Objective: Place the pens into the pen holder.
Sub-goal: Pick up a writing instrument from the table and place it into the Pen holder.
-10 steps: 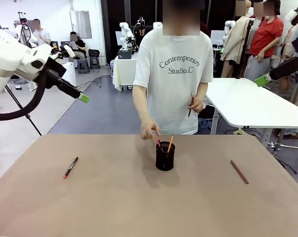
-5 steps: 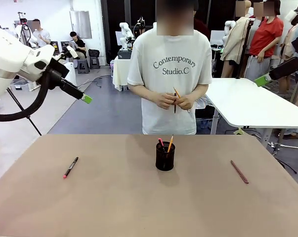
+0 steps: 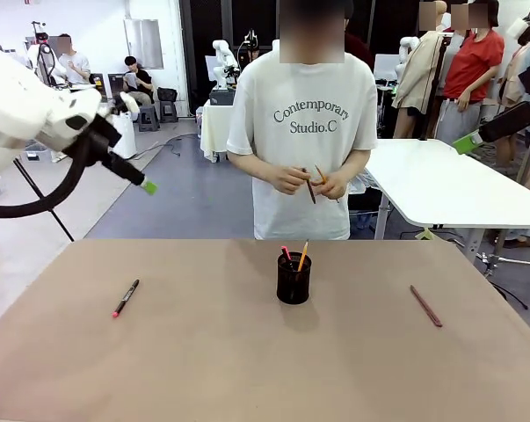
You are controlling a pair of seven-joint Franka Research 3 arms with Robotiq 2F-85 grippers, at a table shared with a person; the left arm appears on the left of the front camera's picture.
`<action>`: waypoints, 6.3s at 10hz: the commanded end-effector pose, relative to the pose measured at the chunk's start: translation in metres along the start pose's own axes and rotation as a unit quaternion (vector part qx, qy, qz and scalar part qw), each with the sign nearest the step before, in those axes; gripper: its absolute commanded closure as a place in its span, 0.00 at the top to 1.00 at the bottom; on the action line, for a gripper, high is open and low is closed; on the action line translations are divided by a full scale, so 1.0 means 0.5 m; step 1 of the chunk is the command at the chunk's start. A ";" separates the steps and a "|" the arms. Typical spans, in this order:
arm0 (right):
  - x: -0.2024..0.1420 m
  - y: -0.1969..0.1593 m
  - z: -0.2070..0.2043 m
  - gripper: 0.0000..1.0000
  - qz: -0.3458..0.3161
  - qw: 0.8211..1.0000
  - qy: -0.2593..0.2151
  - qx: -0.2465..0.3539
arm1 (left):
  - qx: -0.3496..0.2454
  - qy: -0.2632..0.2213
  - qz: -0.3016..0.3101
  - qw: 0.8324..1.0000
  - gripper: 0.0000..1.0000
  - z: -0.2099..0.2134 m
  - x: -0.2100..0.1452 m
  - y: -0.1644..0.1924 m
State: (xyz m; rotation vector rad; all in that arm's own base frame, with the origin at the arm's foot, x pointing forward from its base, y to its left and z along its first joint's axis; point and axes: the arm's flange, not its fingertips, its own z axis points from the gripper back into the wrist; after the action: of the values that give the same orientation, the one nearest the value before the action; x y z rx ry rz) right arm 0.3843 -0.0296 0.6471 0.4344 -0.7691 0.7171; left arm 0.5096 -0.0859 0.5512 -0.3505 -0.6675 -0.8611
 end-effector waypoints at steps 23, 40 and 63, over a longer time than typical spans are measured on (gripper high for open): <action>0.000 0.001 -0.001 1.00 0.003 1.000 -0.013 0.009 | 0.171 0.323 0.281 0.887 1.00 -0.344 -0.201 0.090; 0.000 0.001 -0.001 1.00 0.003 1.000 -0.013 0.009 | 0.176 0.306 0.271 0.896 0.00 -0.449 -0.230 0.142; 0.000 0.001 -0.001 1.00 0.003 1.000 -0.013 0.009 | -0.195 0.004 0.138 0.971 0.00 -0.152 -0.187 0.096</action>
State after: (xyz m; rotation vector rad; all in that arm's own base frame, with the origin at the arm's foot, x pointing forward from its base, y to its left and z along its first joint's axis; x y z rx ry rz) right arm 0.3844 -0.0295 0.6470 0.4343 -0.7688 0.7172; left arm 0.5294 -0.0513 0.4295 -0.7049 -0.3991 -0.6984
